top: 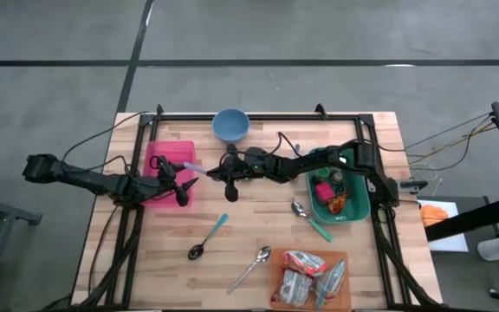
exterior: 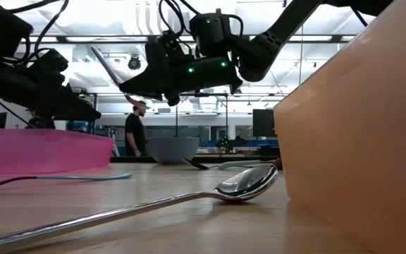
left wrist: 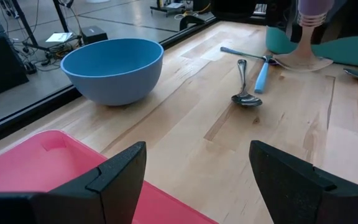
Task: Pick & Place Food Item
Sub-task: Put the purple spoon into the pink bin
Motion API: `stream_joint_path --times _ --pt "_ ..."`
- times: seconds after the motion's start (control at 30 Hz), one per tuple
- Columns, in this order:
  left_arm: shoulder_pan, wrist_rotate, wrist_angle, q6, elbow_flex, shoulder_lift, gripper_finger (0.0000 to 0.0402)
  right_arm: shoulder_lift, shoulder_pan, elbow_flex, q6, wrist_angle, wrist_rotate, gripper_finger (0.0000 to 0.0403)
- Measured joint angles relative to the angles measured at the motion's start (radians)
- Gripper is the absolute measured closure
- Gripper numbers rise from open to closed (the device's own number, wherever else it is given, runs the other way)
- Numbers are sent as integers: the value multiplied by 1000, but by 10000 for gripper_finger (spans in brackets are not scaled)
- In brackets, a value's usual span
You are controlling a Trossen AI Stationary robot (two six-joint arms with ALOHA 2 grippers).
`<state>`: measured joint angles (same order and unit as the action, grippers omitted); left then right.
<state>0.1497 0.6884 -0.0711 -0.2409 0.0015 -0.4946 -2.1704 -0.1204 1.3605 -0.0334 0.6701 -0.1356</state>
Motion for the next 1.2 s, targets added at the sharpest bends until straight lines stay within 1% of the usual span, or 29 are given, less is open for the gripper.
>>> stream_joint_path --times 0.47,0.57,0.73,0.77,0.87,0.97,1.07,1.2 --pt "0 0 -1 -1 0 0 116 2 0 -1 0 0 0 388" --pt "-1 0 -29 -11 0 0 116 2 0 -1 0 0 0 388" --pt "-1 0 -95 -208 0 0 116 2 0 -1 6 0 0 388" --pt "-1 0 -116 -227 0 0 116 2 0 -1 7 0 0 388" --pt "-1 -22 -186 -205 0 0 116 2 0 -1 7 0 0 388" --pt "-1 -91 -237 -158 0 0 116 2 0 -1 7 0 0 388" --pt "-1 -154 -254 -125 0 0 116 2 0 -1 7 0 0 388" --pt "-1 -166 -279 -69 0 0 116 2 0 -1 7 0 0 388"
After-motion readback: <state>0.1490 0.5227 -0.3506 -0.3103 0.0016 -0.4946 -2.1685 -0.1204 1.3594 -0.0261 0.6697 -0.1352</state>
